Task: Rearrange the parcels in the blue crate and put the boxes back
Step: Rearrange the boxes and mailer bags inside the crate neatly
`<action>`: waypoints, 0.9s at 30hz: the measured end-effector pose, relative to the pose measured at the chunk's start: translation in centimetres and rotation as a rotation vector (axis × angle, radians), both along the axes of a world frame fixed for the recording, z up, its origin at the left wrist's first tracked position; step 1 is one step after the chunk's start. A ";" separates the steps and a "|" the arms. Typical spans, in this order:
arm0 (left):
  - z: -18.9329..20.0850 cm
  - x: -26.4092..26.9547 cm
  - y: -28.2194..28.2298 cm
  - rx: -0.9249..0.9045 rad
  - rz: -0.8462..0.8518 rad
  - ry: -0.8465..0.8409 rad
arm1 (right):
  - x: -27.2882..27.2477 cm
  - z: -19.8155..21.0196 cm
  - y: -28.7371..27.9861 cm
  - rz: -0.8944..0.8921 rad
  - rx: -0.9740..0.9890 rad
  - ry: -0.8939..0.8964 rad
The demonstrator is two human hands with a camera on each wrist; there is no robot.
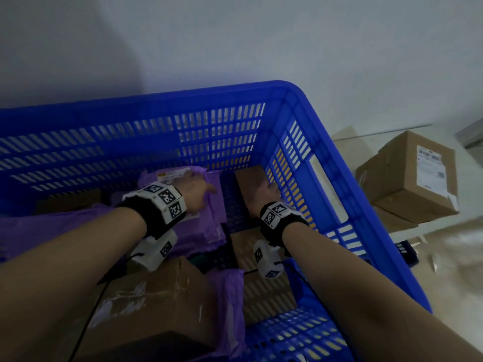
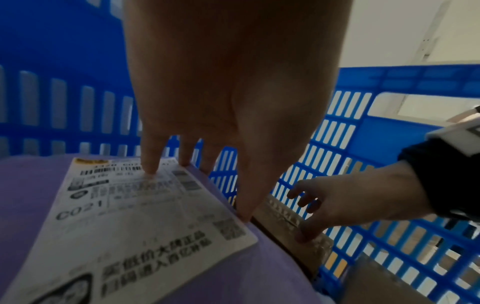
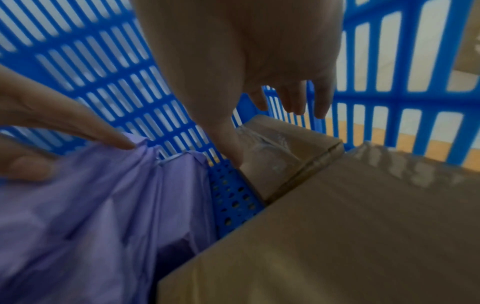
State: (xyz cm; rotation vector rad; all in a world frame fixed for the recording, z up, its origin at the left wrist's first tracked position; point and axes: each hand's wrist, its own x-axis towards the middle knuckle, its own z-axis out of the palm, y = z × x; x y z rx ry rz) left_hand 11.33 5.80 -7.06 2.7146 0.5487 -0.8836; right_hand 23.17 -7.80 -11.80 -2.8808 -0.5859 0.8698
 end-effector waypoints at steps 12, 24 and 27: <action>0.1 -0.7 0.5 -0.159 0.170 -0.140 | -0.4 -1.5 1.3 -0.041 -0.048 -0.032; 2.7 -2.3 1.6 -0.435 0.543 -0.357 | 1.3 1.6 1.5 -0.302 0.428 0.334; 3.8 -2.5 1.3 -0.594 0.796 -0.446 | 0.1 5.7 0.6 -0.399 0.659 0.618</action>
